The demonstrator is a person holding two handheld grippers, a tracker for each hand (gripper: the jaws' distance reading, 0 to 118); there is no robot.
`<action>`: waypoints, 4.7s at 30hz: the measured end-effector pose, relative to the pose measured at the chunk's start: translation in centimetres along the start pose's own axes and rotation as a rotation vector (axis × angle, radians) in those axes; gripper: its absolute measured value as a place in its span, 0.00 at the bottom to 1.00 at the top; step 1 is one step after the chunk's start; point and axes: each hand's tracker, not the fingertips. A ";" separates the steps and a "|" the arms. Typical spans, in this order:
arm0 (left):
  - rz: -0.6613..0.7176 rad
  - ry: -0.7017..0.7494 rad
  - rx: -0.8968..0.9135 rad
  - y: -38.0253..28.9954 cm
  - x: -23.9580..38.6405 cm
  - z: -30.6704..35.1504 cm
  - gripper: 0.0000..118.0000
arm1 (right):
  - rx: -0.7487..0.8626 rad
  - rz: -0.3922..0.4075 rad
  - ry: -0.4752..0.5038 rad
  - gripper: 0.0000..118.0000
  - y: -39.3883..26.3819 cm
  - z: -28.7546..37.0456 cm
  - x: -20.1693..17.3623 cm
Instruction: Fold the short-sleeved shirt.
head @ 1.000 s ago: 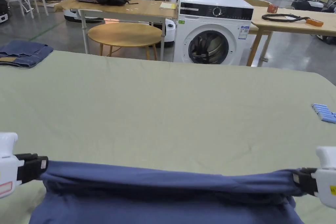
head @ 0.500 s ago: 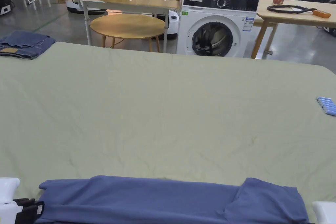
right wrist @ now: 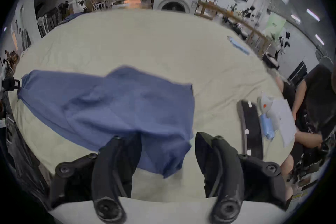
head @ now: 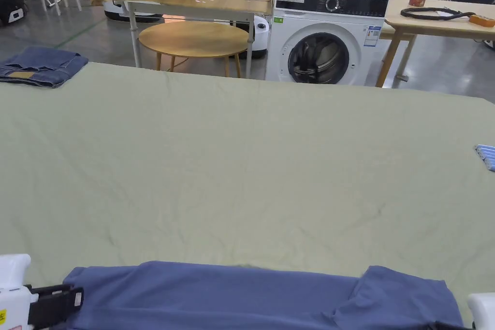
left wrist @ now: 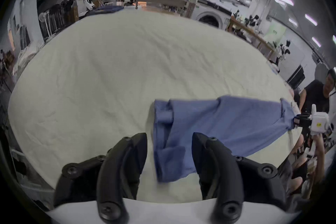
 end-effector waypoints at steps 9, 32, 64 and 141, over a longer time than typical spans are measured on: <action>-0.105 -0.003 0.355 3.6 7.5 0.4 0.42 | 0.357 -0.120 0.005 0.54 5.3 2.0 -6.7; -0.129 0.012 0.547 5.8 8.5 4.3 0.00 | 0.828 -0.177 0.053 0.00 8.8 6.3 -16.9; 0.522 -0.782 -0.277 0.3 -7.3 -10.0 0.48 | 0.676 -0.170 0.097 0.00 8.0 3.1 -16.4; 0.220 -0.567 -0.215 6.9 14.1 -5.2 0.12 | 0.629 -0.189 0.068 0.00 6.4 3.3 -12.5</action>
